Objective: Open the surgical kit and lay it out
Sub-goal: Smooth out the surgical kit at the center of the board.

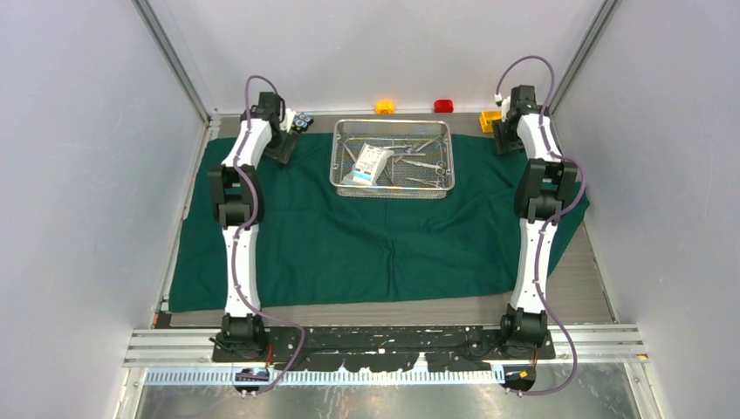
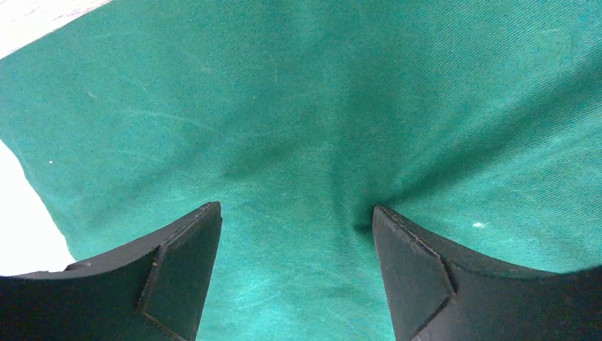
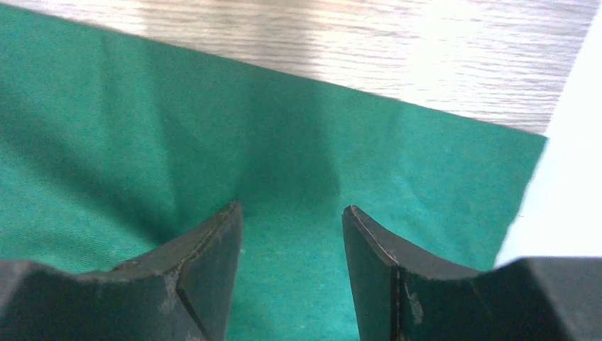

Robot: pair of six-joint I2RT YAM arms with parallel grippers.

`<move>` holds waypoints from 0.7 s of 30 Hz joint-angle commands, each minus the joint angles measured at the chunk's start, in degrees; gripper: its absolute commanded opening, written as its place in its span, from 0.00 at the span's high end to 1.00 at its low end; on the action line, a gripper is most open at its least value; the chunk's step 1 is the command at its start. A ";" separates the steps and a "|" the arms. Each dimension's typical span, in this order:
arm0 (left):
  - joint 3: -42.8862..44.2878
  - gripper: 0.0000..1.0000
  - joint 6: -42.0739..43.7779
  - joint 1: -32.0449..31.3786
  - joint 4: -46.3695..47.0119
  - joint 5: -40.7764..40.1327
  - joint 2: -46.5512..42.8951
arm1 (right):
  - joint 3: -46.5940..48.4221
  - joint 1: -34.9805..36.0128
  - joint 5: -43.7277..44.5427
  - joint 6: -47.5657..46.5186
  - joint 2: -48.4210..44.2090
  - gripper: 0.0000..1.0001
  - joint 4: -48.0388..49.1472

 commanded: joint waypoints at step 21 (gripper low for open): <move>-8.89 0.19 3.36 3.75 4.41 -1.97 -6.75 | 14.08 -0.48 8.87 -10.03 13.84 0.38 5.09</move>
